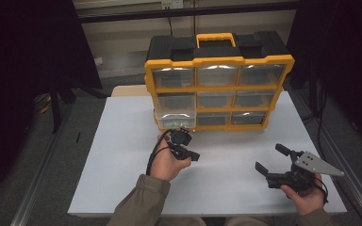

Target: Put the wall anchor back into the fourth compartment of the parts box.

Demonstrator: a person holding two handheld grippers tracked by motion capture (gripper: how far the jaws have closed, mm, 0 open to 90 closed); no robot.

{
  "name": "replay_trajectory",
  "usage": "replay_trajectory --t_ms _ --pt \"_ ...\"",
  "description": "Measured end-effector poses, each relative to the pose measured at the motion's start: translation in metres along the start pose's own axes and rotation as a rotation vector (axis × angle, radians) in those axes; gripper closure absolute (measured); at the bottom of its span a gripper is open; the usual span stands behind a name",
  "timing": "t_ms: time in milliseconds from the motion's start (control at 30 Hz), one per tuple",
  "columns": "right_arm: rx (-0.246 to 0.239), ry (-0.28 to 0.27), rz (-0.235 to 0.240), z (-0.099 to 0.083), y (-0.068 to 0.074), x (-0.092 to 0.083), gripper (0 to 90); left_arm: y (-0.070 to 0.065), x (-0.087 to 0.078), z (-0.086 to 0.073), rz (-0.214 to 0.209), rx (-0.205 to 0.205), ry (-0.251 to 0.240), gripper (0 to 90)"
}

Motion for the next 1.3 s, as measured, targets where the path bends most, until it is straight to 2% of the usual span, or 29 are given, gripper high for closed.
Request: replay_trajectory --t_ms 100,200,233,333,467,500,633,700,733,800,933,967,1033,1300 --pt "0.0 -0.001 0.004 0.0 0.001 0.0 1.1 -0.005 -0.006 0.004 -0.027 0.002 0.0 85.0" --pt "0.0 -0.002 0.004 0.0 0.001 0.0 1.1 -0.008 -0.01 0.006 -0.026 0.021 0.011 85.0" --pt "-0.001 -0.003 0.004 0.0 0.001 0.0 1.1 -0.01 -0.011 0.007 -0.033 0.012 0.007 85.0" --pt "-0.002 -0.002 0.002 0.0 0.0 0.0 1.1 -0.015 -0.015 0.01 -0.048 0.027 0.007 85.0" --pt "-0.001 -0.002 0.004 0.0 0.001 0.0 1.0 -0.018 -0.021 0.015 -0.053 0.022 -0.005 85.1" --pt "-0.001 -0.002 0.003 0.0 0.001 0.0 1.1 -0.018 -0.023 0.015 -0.048 0.038 0.005 85.1" --pt "0.0 -0.003 0.003 0.0 0.001 0.0 0.9 -0.018 -0.028 0.019 -0.042 0.037 0.001 85.0" --pt "-0.001 -0.003 0.002 0.0 0.0 0.0 0.7 -0.019 -0.03 0.019 -0.046 0.049 0.002 85.1" --pt "0.0 -0.003 0.005 0.0 0.0 0.0 0.7 -0.02 -0.031 0.021 -0.047 0.032 -0.005 85.1" --pt "0.001 -0.002 0.002 0.0 0.0 0.0 0.5 -0.021 -0.033 0.021 -0.051 0.035 0.003 85.1" --pt "0.008 -0.003 -0.003 0.0 -0.001 0.0 0.0 -0.02 -0.036 0.023 -0.048 0.059 0.006 85.1" --pt "0.009 -0.006 -0.003 0.001 -0.001 0.0 0.0 -0.021 -0.036 0.023 -0.049 0.05 0.006 85.1" --pt "0.009 -0.005 -0.002 0.001 -0.001 0.0 0.0 -0.021 -0.038 0.024 -0.048 0.061 0.013 85.1" --pt "0.012 -0.006 0.001 0.0 -0.001 0.001 0.0 -0.026 -0.047 0.031 -0.059 0.059 0.005 85.1"
Point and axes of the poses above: each handheld gripper's, and its own axes: x roughly forward along the jaws, z roughly out of its top, y roughly to its left, the point moved 10 cm from there along x, roughly forward along the jaws, and after that the axes turned 12 degrees about y, right-handed, at the moved point
